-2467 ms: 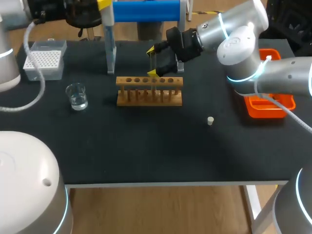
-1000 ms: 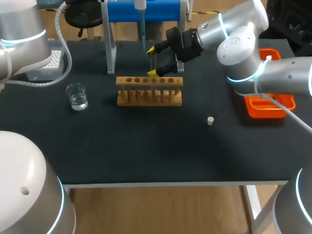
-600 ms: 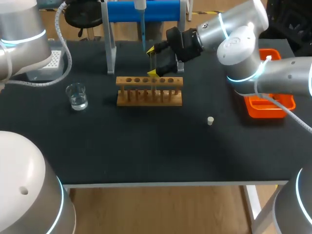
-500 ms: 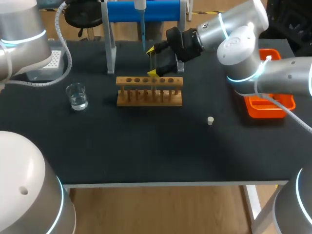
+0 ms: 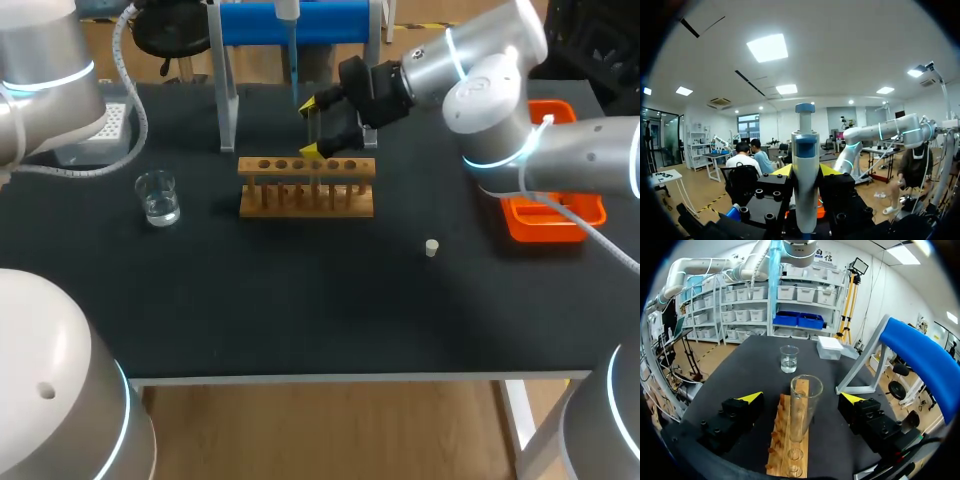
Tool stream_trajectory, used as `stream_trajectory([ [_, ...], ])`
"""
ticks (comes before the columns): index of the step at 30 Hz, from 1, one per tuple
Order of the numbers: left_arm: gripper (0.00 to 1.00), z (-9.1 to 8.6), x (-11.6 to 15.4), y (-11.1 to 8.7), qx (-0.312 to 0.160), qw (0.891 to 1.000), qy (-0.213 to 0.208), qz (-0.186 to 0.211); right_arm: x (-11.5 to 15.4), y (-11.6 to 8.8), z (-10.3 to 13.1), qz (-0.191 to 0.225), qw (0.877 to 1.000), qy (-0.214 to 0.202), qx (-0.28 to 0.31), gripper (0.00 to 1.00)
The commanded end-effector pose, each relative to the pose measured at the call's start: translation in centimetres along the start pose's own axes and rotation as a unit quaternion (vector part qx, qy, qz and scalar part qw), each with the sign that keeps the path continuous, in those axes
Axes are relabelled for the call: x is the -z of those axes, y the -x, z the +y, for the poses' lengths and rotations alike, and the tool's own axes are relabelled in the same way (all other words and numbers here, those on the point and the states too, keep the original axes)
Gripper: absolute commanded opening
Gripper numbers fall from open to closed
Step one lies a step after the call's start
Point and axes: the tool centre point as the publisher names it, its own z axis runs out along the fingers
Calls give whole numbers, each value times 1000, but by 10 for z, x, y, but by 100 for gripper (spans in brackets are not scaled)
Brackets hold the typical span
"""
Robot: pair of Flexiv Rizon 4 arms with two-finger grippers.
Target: Invert the test tube, pick up the pipette, mount the tip to pipette, aspirate from beaker and dispense into the tube, eject the tip, return the pipette, and cap with the stopper.
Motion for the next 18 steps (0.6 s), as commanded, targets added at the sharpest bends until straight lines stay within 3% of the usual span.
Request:
stream_trajectory([
  [1,0,-1,0,1,0,1000,1,1,-2,3,-1,1,1000,-3,-5,100],
  [18,0,-1,0,1,0,1000,1,1,-5,4,3,-16,1000,-9,-2,100],
])
